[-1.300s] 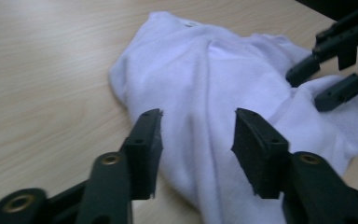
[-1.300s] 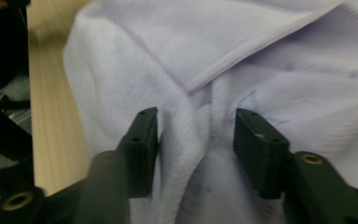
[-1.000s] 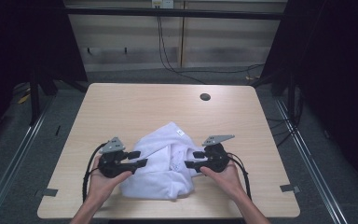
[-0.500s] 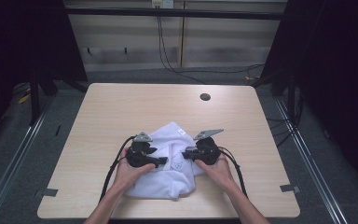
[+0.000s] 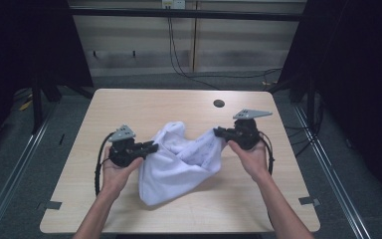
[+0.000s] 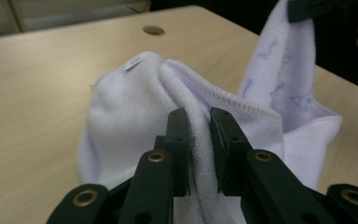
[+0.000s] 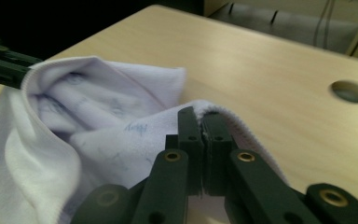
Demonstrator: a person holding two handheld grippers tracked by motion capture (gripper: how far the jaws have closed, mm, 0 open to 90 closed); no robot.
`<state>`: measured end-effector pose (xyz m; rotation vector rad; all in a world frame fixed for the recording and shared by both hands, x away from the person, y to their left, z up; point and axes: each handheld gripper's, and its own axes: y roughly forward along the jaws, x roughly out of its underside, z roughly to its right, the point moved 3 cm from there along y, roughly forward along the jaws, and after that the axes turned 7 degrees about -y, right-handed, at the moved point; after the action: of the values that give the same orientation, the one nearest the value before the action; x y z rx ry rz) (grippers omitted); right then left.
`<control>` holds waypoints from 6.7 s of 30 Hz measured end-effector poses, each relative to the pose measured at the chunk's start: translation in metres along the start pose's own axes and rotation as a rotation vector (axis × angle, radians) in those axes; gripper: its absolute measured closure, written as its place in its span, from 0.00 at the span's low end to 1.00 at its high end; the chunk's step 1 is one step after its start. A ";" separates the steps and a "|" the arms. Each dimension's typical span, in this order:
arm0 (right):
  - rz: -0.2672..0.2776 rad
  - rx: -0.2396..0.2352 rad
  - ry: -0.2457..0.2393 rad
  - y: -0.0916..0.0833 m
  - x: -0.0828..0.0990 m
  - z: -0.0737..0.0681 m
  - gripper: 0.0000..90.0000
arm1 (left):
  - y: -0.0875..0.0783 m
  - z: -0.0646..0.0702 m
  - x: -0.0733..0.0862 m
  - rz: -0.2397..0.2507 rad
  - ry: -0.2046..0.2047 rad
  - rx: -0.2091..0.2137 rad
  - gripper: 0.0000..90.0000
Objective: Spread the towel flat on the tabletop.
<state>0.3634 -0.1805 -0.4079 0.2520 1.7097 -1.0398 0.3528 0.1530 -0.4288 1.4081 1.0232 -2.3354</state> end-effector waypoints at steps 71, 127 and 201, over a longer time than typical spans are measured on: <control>-0.328 0.333 0.145 -0.006 0.129 0.075 0.59 | 0.002 0.027 0.102 -0.334 0.038 -0.036 0.71; 0.026 -0.171 -0.049 0.078 0.003 -0.106 1.00 | -0.064 -0.021 0.041 0.058 -0.075 0.078 0.95; -0.341 0.180 0.042 0.062 0.091 0.041 0.71 | 0.010 0.018 0.108 -0.356 -0.048 0.118 0.73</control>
<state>0.3919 -0.2027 -0.5194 0.0977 1.7350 -1.4510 0.2896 0.1502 -0.5191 1.2903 1.2264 -2.7061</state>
